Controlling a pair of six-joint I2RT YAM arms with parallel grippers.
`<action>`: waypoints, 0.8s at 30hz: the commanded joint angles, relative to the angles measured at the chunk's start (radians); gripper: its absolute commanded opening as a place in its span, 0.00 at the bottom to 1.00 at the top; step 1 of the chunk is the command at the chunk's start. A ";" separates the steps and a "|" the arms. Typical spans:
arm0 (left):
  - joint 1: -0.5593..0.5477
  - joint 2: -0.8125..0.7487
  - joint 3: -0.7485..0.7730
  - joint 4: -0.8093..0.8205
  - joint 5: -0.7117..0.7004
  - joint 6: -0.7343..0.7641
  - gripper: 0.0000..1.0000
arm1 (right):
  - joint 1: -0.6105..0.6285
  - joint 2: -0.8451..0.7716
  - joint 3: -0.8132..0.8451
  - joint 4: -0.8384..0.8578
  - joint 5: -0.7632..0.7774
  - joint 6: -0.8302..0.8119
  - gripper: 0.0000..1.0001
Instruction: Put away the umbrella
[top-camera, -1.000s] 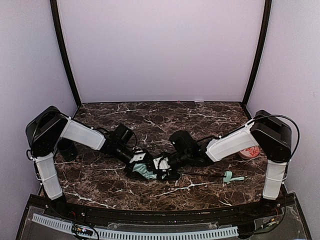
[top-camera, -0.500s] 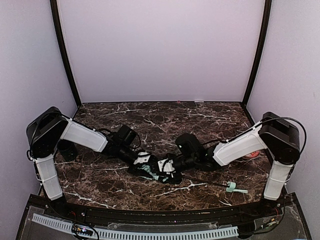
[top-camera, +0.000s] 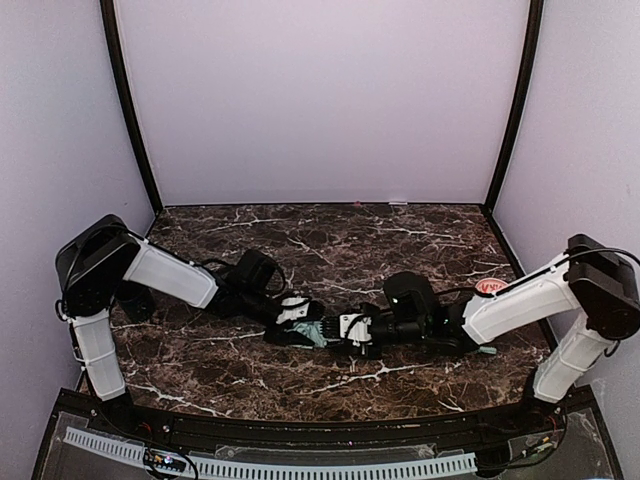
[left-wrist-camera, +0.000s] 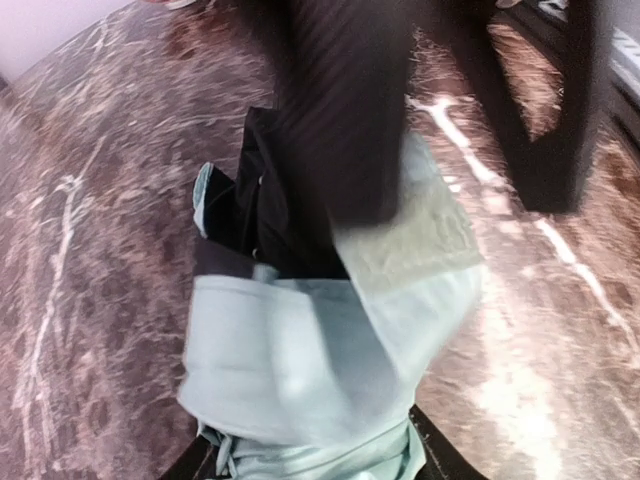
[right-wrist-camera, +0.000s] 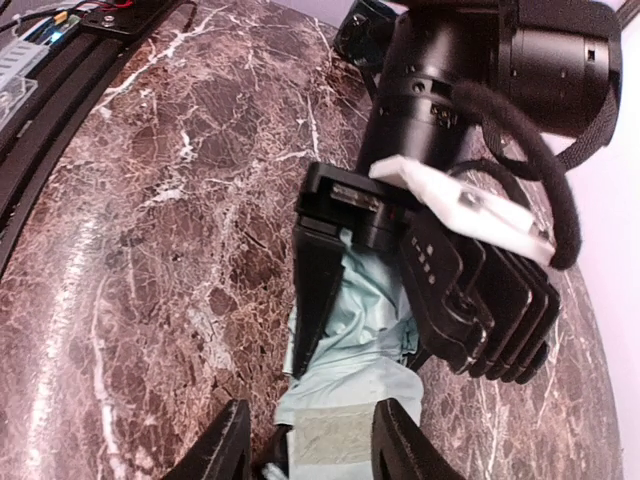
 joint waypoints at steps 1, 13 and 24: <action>0.002 0.057 -0.064 0.032 -0.270 -0.082 0.00 | 0.036 -0.106 -0.075 0.079 0.067 0.067 0.43; -0.006 0.050 -0.107 0.146 -0.339 -0.069 0.00 | -0.027 -0.293 -0.240 0.194 0.065 0.452 0.47; -0.005 0.094 -0.020 0.061 -0.388 -0.190 0.00 | -0.137 -0.070 0.001 0.002 0.069 1.133 0.45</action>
